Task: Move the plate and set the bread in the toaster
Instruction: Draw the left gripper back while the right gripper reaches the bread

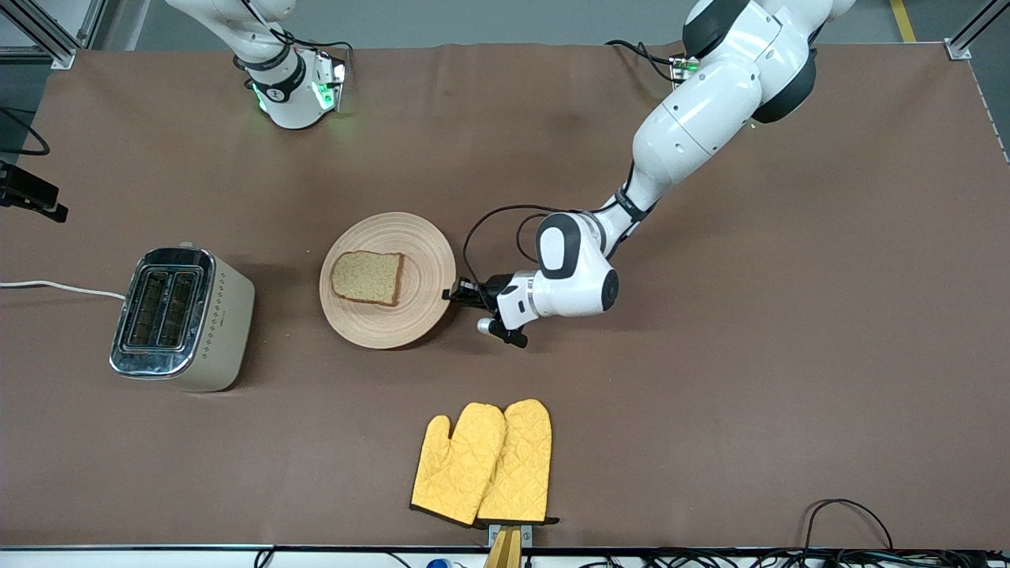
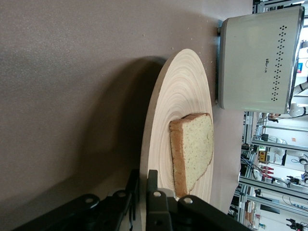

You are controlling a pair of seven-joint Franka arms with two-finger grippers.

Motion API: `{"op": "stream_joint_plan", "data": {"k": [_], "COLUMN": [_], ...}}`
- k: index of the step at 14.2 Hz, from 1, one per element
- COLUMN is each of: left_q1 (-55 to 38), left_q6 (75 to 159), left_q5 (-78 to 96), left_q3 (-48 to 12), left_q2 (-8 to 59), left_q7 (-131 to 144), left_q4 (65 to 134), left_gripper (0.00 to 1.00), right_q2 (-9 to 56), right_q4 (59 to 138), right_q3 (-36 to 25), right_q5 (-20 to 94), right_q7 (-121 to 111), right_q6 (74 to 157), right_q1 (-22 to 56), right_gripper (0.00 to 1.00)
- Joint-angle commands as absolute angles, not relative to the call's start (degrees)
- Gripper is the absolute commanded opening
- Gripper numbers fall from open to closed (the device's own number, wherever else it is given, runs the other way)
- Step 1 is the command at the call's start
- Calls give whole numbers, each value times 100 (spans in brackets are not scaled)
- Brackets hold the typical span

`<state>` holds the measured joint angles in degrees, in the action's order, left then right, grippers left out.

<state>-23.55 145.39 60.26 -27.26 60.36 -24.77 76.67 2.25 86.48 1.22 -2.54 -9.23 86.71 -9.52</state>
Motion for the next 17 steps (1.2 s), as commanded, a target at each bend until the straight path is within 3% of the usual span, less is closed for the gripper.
{"op": "stream_joint_plan", "data": {"k": [1,2,3,4,7,14,17], "left_q1": [-2320,-2312,-2294,-2268,-2040,-249,386], "left_q6": [14467,14467,14467,14467,14371,11640,10910], "left_q5": [6302,6302,6310,6319,6153,3782,2598], "left_q3": [-2751,-2742,-2742,-2742,-2672,-2654,-2663], "left_q2": [6047,6047,6038,6021,5907,5739,5442], "left_q7": [-2593,-2584,-2584,-2558,-2190,-1758,-1758], "left_q4": [7479,7497,7514,7523,7523,7199,7059], "left_gripper": [6,16,42,99,100,100,100], "right_q2": [220,220,194,159,-121,62,315], "right_q4": [9104,9192,9359,9595,10595,12767,12946], "right_q3": [202,237,246,237,246,316,308], "right_q5": [-194,-141,-141,-141,-106,-9,18], "right_q7": [-879,-600,-6,548,991,2934,3670], "right_q6": [8727,8667,8657,8727,9409,12819,13243], "right_q1": [-993,-932,-714,-442,60,1115,1615], "right_gripper": [100,100,100,100,100,100,100]}}
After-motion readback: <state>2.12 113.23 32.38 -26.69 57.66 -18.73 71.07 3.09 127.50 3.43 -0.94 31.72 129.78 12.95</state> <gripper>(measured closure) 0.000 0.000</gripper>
